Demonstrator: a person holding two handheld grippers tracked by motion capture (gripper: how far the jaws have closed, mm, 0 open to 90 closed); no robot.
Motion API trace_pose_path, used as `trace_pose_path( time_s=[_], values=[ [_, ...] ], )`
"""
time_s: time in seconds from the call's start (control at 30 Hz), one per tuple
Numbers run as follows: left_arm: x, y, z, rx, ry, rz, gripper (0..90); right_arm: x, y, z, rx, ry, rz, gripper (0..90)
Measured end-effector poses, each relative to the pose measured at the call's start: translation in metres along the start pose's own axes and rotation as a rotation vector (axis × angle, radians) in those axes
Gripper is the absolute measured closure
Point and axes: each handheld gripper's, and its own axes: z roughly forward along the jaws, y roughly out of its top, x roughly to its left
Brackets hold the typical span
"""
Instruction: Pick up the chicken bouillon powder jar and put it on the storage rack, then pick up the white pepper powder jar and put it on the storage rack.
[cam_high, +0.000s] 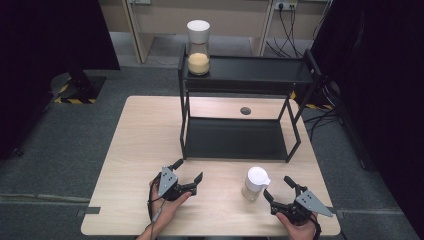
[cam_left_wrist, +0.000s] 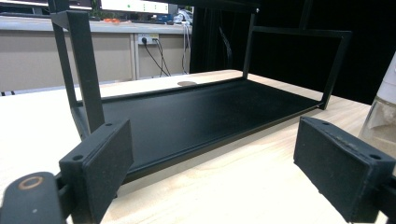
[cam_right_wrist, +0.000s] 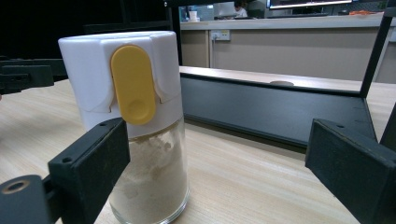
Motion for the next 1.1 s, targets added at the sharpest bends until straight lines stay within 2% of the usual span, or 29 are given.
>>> trace_pose_path(
  time_s=[0.2,0.4,0.63,0.83,1.0,1.1],
  values=[
    [0.001,0.000,0.000,0.000,-0.007,0.001,11.3,0.002,0.000,0.000,-0.002,-0.003,-0.007,6.3],
    [0.002,0.000,0.000,0.002,-0.005,-0.018,11.3,-0.001,-0.002,-0.005,-0.007,0.007,-0.001,5.0],
    [0.003,0.002,0.001,0.011,-0.009,-0.014,11.4,-0.006,0.002,-0.010,-0.002,0.079,-0.023,4.8],
    [0.003,0.001,0.001,0.007,-0.008,-0.017,11.3,-0.005,0.007,-0.007,-0.002,0.140,-0.043,4.8],
    [0.003,0.003,0.001,0.016,-0.010,-0.017,11.3,0.000,0.010,0.000,0.002,0.173,-0.061,4.8],
    [0.003,0.002,0.001,0.011,-0.009,-0.020,11.3,0.002,0.011,0.006,0.003,0.177,-0.065,4.9]
  ],
)
